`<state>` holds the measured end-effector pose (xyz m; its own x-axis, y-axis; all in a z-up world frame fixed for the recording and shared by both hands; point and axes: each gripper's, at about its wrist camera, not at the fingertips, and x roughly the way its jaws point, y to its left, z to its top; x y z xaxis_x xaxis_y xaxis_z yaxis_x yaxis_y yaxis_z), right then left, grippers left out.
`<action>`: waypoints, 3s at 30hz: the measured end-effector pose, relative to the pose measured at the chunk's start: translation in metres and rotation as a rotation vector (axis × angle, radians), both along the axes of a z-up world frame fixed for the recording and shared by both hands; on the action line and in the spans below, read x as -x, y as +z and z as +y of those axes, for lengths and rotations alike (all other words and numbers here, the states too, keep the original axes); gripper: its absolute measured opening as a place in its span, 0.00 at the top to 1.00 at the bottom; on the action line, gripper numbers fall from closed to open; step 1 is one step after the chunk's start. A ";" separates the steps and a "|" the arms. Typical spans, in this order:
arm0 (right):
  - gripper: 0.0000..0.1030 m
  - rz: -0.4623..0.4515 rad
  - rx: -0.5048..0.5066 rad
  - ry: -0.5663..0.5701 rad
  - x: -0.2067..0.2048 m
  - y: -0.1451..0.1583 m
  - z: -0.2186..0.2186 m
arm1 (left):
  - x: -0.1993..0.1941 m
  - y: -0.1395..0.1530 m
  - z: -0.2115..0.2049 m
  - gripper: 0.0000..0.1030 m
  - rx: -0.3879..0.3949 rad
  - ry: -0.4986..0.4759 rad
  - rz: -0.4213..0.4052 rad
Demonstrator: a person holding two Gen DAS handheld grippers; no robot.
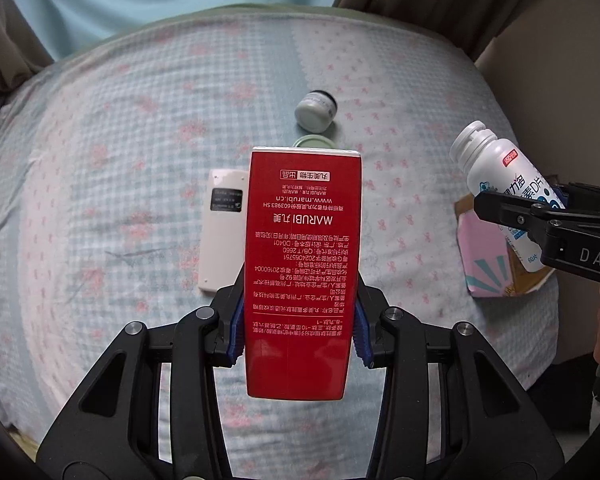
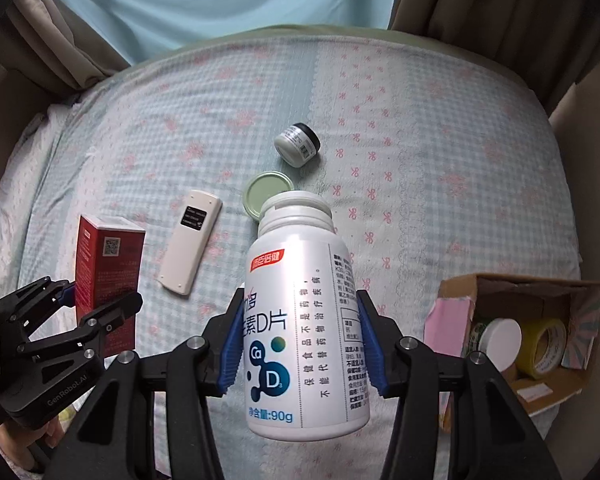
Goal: Organize rigid objects
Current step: 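Lift and carry the red box and pill bottle over the cardboard box, then open both tools to release the red box and bottle into the box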
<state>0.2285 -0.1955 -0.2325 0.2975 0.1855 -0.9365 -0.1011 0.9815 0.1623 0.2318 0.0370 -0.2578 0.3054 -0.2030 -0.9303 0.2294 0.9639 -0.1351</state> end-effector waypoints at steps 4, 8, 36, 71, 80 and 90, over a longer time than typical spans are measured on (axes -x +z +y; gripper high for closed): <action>0.54 -0.037 -0.041 -0.086 0.038 0.038 -0.015 | 0.023 0.043 -0.015 0.63 0.012 -0.074 -0.036; 0.54 -0.079 -0.036 -0.144 0.071 0.063 -0.038 | 0.043 0.072 -0.043 0.63 0.016 -0.159 -0.063; 0.55 0.044 -0.066 -0.360 0.100 -0.002 -0.371 | 0.049 0.018 -0.395 0.63 0.018 -0.346 0.075; 0.00 0.117 -0.242 -0.496 0.055 -0.098 -0.434 | 0.025 -0.079 -0.444 0.00 -0.089 -0.372 0.192; 0.00 0.096 -0.180 -0.458 0.064 -0.074 -0.422 | 0.035 -0.037 -0.435 0.00 -0.062 -0.345 0.135; 0.00 -0.001 -0.106 -0.449 0.081 -0.019 -0.399 | 0.056 0.022 -0.399 0.00 -0.023 -0.278 0.049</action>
